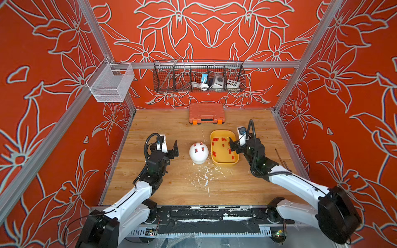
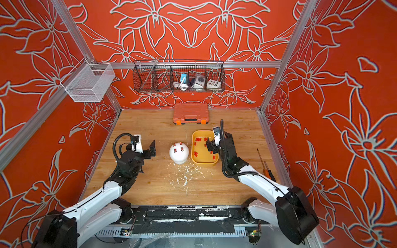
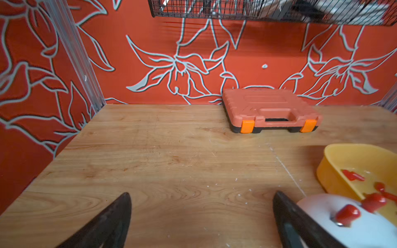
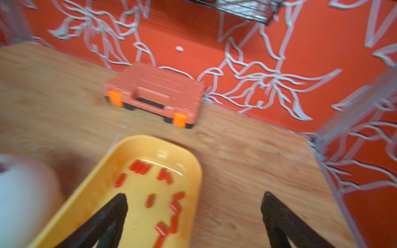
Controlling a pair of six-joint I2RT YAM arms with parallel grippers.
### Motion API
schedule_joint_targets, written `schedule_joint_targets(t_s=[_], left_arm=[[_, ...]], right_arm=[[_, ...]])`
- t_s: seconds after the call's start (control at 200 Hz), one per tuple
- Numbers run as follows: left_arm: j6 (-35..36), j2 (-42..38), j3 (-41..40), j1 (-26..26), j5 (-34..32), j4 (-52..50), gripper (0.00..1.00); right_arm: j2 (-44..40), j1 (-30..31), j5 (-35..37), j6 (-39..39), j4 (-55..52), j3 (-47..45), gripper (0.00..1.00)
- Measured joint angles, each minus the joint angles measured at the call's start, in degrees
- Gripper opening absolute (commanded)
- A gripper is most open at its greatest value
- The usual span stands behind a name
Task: Cover the protruding screws with screw protection sleeves
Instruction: Reset both arms
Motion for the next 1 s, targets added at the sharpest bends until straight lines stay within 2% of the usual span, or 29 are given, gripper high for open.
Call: schedule_joint_targets(t_s=[0.18, 0.4, 0.556, 0.781, 1.001], left_arm=[[4.00, 4.50, 0.04, 0.44, -2.32, 0.85, 1.00], [4.13, 4.55, -2.19, 1.88, -2.73, 0.37, 1.00], [3.69, 8.20, -5.25, 4.92, -2.36, 4.17, 1.00], [3.74, 15.78, -7.85, 8.41, 0.85, 12.85, 1.00], [5.79, 18.32, -11.69, 8.63, 7.85, 21.90, 1.00]], right_arm=[[-5.25, -1.92, 9.51, -2.51, 7.30, -8.90, 0.99], [-0.79, -4.28, 15.54, -5.55, 12.39, -13.60, 0.99], [7.19, -8.22, 15.72, -6.16, 17.88, -15.02, 0.99], [13.57, -13.42, 13.38, -7.48, 30.51, -17.62, 0.98], [15.13, -17.09, 9.29, -6.29, 34.97, -18.43, 0.99]])
